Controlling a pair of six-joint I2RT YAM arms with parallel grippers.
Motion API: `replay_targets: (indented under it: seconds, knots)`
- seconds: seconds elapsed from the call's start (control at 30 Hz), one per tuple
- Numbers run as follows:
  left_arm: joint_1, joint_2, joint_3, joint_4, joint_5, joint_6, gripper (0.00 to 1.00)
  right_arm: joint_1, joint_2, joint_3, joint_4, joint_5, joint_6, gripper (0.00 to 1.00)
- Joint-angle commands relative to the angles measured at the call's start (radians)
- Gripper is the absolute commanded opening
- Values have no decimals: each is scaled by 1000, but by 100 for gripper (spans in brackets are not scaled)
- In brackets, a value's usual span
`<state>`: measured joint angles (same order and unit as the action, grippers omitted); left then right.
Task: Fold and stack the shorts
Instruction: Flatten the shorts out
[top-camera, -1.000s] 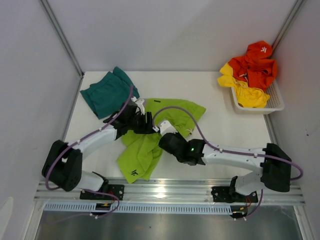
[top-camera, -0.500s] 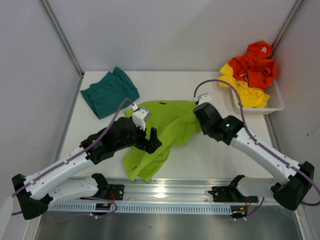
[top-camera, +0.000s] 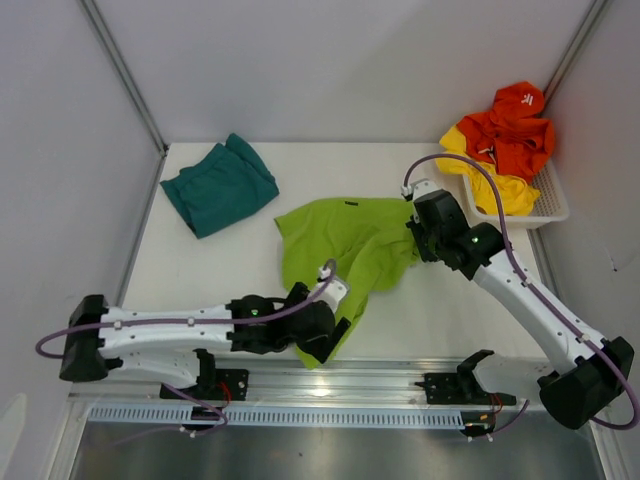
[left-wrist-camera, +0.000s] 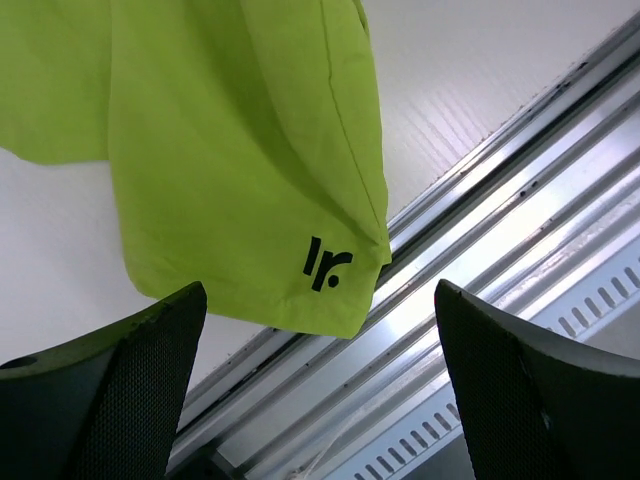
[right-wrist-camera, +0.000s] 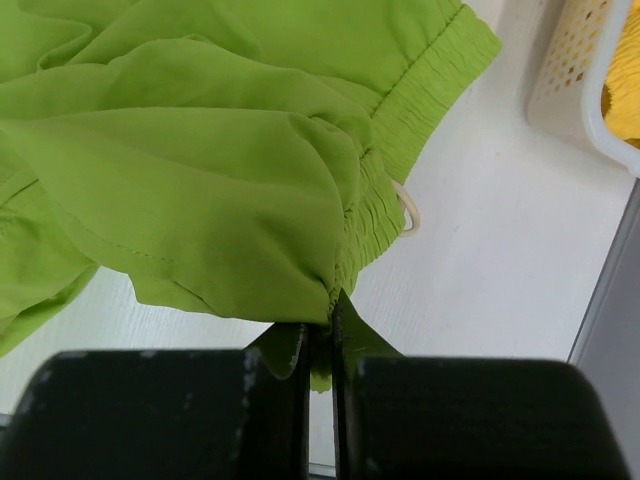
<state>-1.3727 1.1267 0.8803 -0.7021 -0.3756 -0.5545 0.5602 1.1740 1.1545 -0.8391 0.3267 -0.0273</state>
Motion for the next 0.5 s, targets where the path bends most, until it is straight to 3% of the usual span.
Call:
replay_targets:
  seconds: [0.0,0.17,0.3,0.47]
  knots:
    - [-69,122,74,-57,-141,-120,96,-6,-5,28,44,-34,-26,0]
    - [-147,215,80,-33,-157,-189,93,-11,-4,27,41,-23,-29,0]
    - [-152,268,65,-83,-210,-240,89,-16,-17,25,43,-25,-29,0]
    - [-154,301,22,-30,-200,-237,81,-23,-30,22,49,-34,-28,0]
